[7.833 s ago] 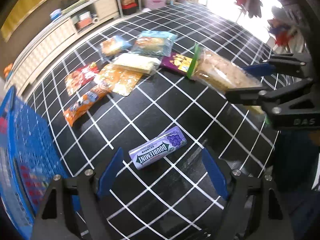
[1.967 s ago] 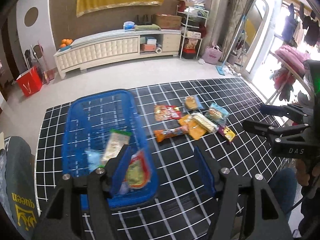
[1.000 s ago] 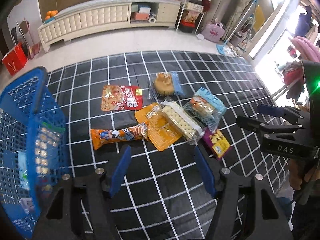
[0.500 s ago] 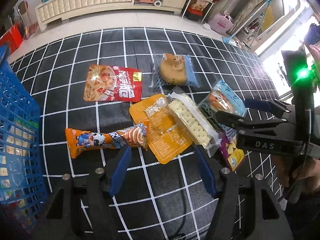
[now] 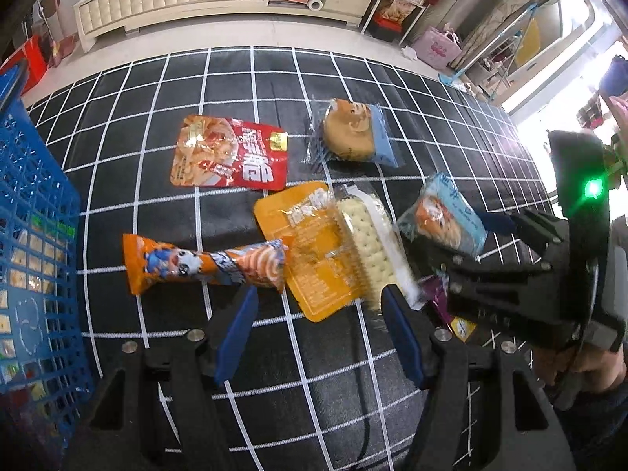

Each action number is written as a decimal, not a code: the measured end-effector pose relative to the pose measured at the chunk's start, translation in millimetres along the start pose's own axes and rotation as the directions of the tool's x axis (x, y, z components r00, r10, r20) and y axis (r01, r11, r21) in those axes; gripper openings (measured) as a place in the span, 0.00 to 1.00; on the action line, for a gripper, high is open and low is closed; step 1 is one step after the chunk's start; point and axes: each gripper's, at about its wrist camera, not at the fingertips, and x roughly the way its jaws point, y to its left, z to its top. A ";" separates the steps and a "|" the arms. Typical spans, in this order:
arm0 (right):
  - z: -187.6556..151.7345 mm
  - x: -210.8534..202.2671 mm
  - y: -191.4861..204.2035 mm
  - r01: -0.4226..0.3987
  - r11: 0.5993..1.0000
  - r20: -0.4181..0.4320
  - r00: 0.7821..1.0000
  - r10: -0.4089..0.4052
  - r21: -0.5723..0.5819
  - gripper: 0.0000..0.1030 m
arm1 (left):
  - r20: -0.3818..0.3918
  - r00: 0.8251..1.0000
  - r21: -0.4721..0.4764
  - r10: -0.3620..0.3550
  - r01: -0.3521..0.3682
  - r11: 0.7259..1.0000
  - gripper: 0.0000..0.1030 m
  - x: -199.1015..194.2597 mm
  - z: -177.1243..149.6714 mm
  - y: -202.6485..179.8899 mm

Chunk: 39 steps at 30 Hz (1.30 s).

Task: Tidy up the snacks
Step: 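Move the right gripper to the light-blue bread bag while the left approaches a cracker pack, then grasp the light-blue bread bag with the right gripper while the left grasps the cracker pack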

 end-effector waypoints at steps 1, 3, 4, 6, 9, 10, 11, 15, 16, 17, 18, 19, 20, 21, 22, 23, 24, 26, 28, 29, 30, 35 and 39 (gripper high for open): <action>-5.9 -2.4 2.6 -0.003 1.000 0.000 1.000 0.003 0.004 0.70 | -0.001 1.000 0.006 0.002 -0.002 1.000 0.61 -1.3 -2.6 -1.6; -12.6 -8.2 4.9 -0.007 1.000 0.009 1.000 0.007 0.022 0.70 | -0.003 1.000 0.016 0.005 -0.005 1.000 0.61 -3.2 -6.3 -5.1; -17.9 -15.7 1.8 -0.010 0.999 0.028 1.000 0.009 0.048 0.70 | -0.002 1.000 0.021 0.006 -0.006 1.000 0.61 -4.3 -8.0 -7.0; -25.1 -25.9 -0.7 -0.004 0.997 0.059 0.998 -0.001 0.083 0.70 | -0.001 1.000 0.035 0.010 -0.010 0.999 0.61 -7.4 -10.7 -10.6; -31.0 -45.2 -9.5 0.013 0.992 0.111 0.993 -0.027 0.128 0.70 | 0.007 1.000 0.060 0.020 -0.021 0.998 0.61 -11.8 -11.2 -14.9; -34.9 -52.9 -13.5 0.010 0.989 0.130 0.991 -0.029 0.148 0.70 | 0.008 1.000 0.071 0.028 -0.028 0.997 0.61 -12.6 -10.3 -17.0; -31.4 -53.6 -19.5 0.008 0.987 0.138 0.990 -0.030 0.158 0.70 | 0.009 0.999 0.084 0.037 -0.037 0.996 0.61 -12.1 -8.6 -19.6; -37.1 -59.9 -28.7 0.023 0.980 0.165 0.985 -0.057 0.200 0.70 | 0.016 0.998 0.128 0.061 -0.063 0.990 0.61 -9.0 -0.1 -30.6; -41.7 -60.8 -32.8 0.022 0.976 0.172 0.983 -0.060 0.217 0.70 | 0.016 0.997 0.141 0.070 -0.072 0.987 0.61 -6.7 1.3 -34.9; -39.4 -58.1 -39.4 0.020 0.973 0.173 0.983 -0.062 0.230 0.70 | 0.015 0.997 0.151 0.075 -0.076 0.986 0.61 -4.5 2.8 -38.5; -30.7 -51.8 -40.9 0.019 0.971 0.172 0.983 -0.062 0.239 0.70 | 0.010 0.997 0.166 0.079 -0.080 0.983 0.61 -1.0 4.5 -43.0; -33.2 -49.5 -44.6 0.018 0.968 0.171 0.983 -0.063 0.251 0.70 | 0.005 0.996 0.179 0.084 -0.084 0.980 0.61 3.4 5.7 -47.1; -34.6 -46.8 -46.3 0.017 0.966 0.168 0.984 -0.063 0.258 0.70 | 0.002 0.996 0.186 0.089 -0.088 0.979 0.61 8.4 6.6 -50.9; -34.8 -45.4 -47.5 0.015 0.965 0.166 0.984 -0.060 0.260 0.70 | -0.005 0.995 0.194 0.097 -0.094 0.977 0.61 13.6 7.8 -54.7; -36.7 -42.8 -49.3 0.007 0.964 0.163 0.985 -0.052 0.265 0.70 | -0.012 0.994 0.201 0.104 -0.100 0.974 0.61 18.7 9.4 -57.3; -38.6 -41.1 -50.8 -0.001 0.963 0.161 0.986 -0.044 0.268 0.70 | -0.016 0.994 0.205 0.109 -0.104 0.973 0.61 22.4 10.5 -59.4; -40.5 -40.2 -51.8 -0.007 0.963 0.160 0.986 -0.037 0.271 0.70 | -0.021 0.993 0.206 0.113 -0.107 0.973 0.61 27.2 12.4 -61.3; -41.5 -35.6 -53.4 -0.026 0.961 0.157 0.987 -0.018 0.276 0.70 | -0.034 0.994 0.205 0.107 -0.098 0.974 0.61 34.0 15.1 -64.3; -42.4 -33.9 -53.1 -0.034 0.961 0.157 0.987 -0.010 0.275 0.70 | -0.053 0.994 0.204 0.097 -0.084 0.975 0.61 43.0 17.6 -65.3; -42.1 -33.5 -53.3 -0.033 0.961 0.158 0.987 -0.011 0.274 0.70 | -0.052 0.993 0.206 0.109 -0.096 0.974 0.61 48.2 18.5 -66.6; -42.6 -34.1 -53.7 -0.033 0.961 0.160 0.987 -0.012 0.274 0.70 | -0.051 0.990 0.211 0.129 -0.115 0.971 0.61 53.6 19.2 -66.4; -43.5 -33.6 -55.8 -0.047 0.961 0.164 0.986 0.002 0.271 0.70 | -0.040 0.988 0.227 0.151 -0.138 0.964 0.61 67.2 20.2 -66.6; -45.8 -30.6 -57.2 -0.044 0.959 0.150 0.989 0.001 0.279 0.70 | -0.013 0.981 0.269 0.192 -0.182 0.946 0.43 71.7 17.4 -78.2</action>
